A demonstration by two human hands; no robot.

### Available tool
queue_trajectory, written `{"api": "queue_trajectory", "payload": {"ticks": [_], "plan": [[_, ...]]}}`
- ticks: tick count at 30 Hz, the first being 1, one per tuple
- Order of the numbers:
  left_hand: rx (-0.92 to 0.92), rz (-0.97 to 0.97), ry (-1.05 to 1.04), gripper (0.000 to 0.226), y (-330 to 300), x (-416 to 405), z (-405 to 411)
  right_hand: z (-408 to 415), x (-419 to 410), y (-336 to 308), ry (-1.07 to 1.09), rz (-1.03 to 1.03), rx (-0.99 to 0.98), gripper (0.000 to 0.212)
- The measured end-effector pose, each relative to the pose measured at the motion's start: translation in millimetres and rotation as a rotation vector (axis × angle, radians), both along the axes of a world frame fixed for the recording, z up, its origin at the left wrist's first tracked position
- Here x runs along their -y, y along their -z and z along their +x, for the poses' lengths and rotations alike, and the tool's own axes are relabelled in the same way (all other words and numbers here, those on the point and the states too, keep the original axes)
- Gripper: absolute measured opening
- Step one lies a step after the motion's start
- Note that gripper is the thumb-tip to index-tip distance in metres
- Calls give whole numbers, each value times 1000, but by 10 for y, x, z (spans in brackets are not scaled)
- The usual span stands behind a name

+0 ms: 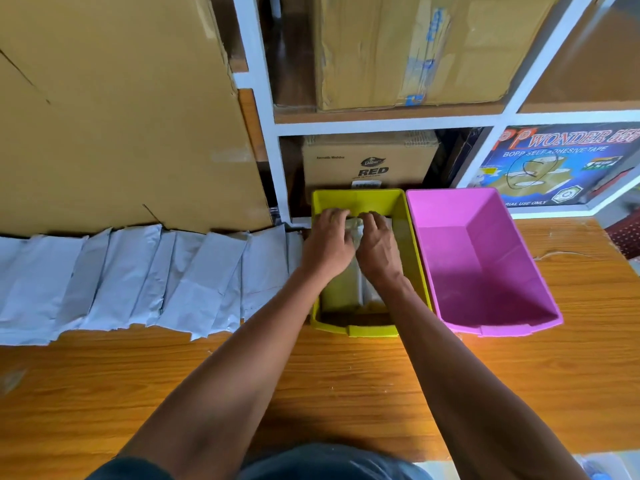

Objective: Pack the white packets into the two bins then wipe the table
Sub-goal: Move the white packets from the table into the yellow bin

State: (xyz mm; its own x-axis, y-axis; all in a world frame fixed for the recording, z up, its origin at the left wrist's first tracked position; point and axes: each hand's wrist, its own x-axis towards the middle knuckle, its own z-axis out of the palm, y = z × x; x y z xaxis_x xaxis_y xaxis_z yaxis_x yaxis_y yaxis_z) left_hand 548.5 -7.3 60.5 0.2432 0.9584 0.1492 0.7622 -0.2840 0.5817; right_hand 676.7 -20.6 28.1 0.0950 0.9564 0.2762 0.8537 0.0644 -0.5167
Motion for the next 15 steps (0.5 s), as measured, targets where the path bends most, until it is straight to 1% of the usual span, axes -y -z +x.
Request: {"api": "queue_trajectory", "payload": {"ticks": [3, 5, 8, 10, 12, 15], "plan": [[-43, 85, -42, 43, -51, 56, -348, -266, 23, -118, -11, 75, 5, 43], [-42, 140, -82, 38, -31, 86, -591, -474, 8, -163, -10, 113, -5, 46], [-52, 176, -157, 36, 37, 150, -1014, -898, 15, -240, -32, 145, -8, 46], [-117, 146, -190, 41, 100, 208, -1287, -1176, 42, -269, -86, 158, -5, 41], [-212, 75, -222, 47, 200, 257, -1574, -1458, 64, -256, -134, 146, 23, 39], [-326, -2, -248, 56, 362, 309, -1980, -1791, 94, -135, -168, 35, 98, 48]]}}
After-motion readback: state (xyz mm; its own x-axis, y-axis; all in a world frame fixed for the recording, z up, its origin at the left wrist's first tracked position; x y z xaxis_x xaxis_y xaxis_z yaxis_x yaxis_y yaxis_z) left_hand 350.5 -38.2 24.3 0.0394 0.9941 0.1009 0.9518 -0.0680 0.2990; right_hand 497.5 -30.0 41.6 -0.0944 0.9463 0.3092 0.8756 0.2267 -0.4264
